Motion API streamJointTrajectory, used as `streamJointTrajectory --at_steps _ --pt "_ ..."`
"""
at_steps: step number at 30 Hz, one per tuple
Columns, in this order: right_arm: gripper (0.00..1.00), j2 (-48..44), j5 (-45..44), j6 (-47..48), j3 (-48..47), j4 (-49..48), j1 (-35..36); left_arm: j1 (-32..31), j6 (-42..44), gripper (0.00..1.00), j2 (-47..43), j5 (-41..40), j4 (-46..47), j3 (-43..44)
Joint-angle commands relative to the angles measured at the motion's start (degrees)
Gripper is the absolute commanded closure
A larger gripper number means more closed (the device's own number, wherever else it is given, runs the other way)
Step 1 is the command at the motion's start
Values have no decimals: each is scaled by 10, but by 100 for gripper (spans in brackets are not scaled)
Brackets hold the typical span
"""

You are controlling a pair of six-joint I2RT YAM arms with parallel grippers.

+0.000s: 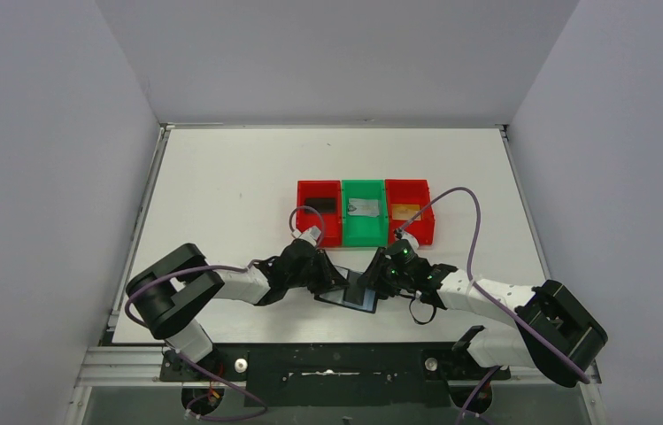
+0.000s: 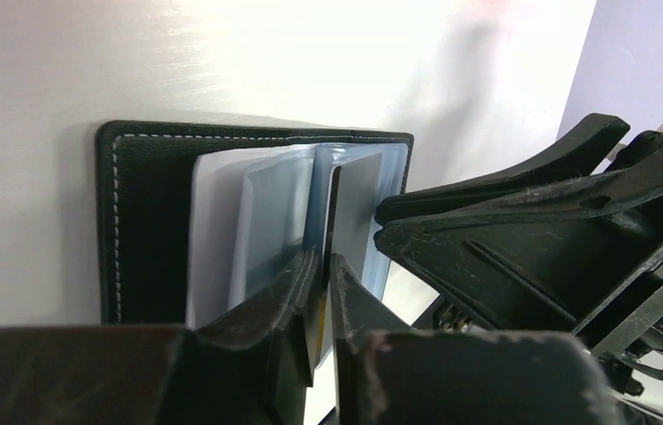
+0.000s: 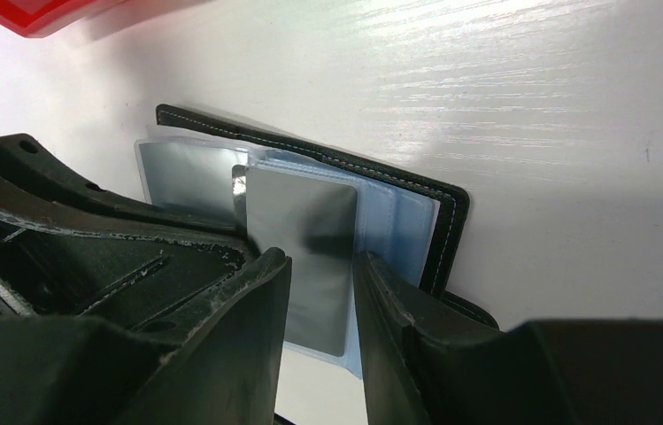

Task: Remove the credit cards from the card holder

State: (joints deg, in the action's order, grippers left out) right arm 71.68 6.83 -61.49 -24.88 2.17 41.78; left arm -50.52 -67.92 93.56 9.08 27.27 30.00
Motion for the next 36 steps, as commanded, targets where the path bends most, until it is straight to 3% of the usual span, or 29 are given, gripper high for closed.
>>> streamJointTrajectory --at_steps 1,3,12,24,31,36 --pt "65 12 -36 17 3 37 1 3 6 96 -13 0 38 15" --pt "65 14 -36 17 3 37 2 3 6 100 -18 -5 34 12" --pt "68 25 -38 14 0 46 1 15 21 100 -65 -25 -5 -3" --pt "79 45 -29 40 -19 44 4 34 34 100 -66 10 -10 -12" --pt "80 92 -123 78 -116 161 63 34 23 100 -55 14 9 -28" --pt "86 180 -226 66 -203 297 119 35 18 100 -63 2 2 -38"
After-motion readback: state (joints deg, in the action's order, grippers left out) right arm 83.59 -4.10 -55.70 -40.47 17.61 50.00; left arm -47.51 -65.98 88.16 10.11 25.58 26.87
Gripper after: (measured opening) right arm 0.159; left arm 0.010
